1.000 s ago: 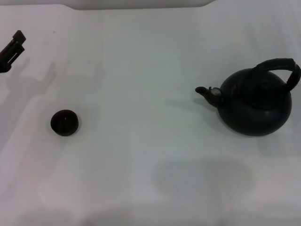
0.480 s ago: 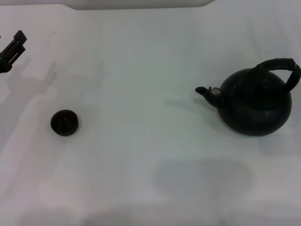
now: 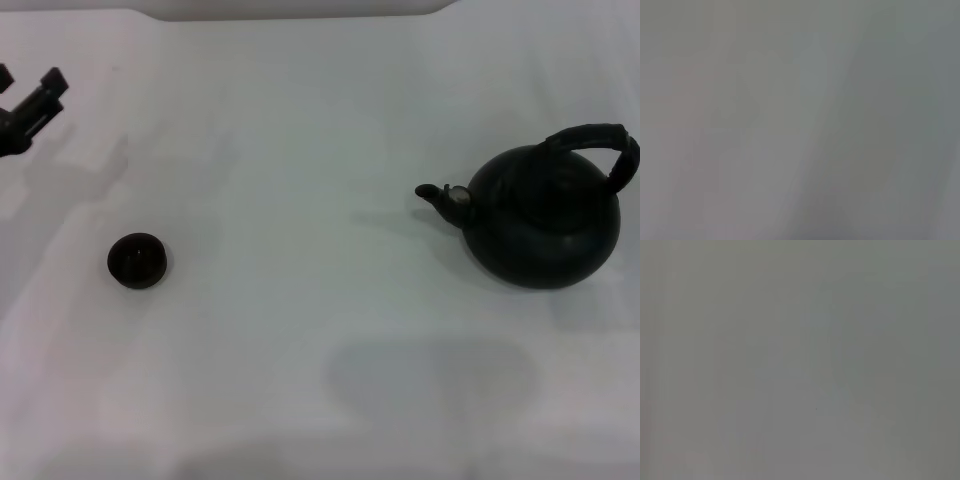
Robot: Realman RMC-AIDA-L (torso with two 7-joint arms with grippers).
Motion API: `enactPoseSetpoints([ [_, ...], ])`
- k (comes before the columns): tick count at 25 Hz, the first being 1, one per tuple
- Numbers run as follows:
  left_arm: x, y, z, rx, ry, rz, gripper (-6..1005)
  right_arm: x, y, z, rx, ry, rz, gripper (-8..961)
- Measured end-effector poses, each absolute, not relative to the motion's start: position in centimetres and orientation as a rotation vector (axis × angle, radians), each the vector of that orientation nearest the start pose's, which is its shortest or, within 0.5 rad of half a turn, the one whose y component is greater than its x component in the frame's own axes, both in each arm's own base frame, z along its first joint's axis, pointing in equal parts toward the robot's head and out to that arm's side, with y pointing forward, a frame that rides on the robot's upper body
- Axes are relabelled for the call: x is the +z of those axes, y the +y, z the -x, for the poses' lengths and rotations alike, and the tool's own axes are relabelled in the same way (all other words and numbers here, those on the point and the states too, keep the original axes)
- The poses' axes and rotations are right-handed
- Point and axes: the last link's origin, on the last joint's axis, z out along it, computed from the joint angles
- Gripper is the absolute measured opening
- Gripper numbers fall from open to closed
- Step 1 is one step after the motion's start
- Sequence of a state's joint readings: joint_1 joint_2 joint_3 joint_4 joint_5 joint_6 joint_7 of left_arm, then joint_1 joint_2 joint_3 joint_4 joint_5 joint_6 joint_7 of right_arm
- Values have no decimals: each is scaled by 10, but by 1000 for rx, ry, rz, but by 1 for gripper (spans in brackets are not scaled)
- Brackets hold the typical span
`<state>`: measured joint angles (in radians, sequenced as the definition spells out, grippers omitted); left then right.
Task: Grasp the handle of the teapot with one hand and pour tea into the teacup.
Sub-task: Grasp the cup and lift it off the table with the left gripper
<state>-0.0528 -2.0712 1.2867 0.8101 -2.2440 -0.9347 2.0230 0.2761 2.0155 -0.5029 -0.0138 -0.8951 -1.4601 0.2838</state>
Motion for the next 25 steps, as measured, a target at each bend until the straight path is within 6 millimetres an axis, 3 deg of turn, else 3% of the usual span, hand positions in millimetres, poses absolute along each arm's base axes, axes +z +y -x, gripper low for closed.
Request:
enactPoseSetpoints([
  [8,67,306,302,-649,-947,1945,694,58,258,-391,683,465,1422,884],
  [12,82,309,278,-479,-1022,2046,686,58,258,-392,675,472,1418,884],
  [18,83,312,252,-66,-1131,2139,689,59,260,-396,651,494,1413,884],
  [25,79,305,238,72,-1178,2214,712,59,262,-398,646,510,1401,883],
])
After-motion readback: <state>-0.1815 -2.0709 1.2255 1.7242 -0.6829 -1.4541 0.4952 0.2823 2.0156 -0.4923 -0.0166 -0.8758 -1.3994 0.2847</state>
